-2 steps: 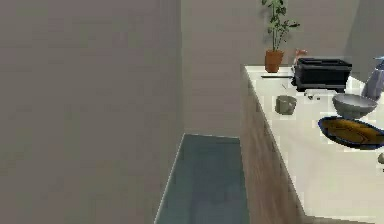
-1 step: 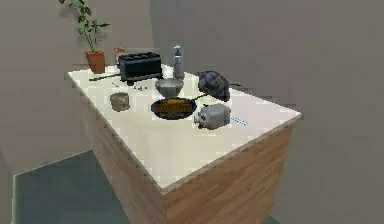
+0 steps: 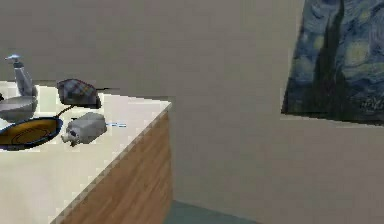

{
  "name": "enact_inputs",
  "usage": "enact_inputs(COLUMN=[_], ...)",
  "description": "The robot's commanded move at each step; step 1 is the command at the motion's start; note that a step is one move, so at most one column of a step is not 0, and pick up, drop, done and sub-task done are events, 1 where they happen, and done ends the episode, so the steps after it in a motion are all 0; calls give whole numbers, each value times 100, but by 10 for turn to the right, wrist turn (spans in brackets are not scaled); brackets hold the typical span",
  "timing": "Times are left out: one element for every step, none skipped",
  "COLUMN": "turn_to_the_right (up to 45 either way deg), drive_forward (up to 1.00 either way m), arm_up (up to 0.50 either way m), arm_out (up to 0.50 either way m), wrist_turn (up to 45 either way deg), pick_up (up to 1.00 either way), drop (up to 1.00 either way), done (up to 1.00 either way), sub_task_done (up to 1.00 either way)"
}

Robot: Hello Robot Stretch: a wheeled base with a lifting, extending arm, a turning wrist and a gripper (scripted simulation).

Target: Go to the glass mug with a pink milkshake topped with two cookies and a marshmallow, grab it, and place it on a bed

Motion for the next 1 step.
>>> enact_inputs(turn_to_the_right=[30], drive_forward=[0], arm_up=[0], arm_out=[0], wrist_turn=[0], pick_up=[0], drop=[0], done=[0], sub_task_done=[0])
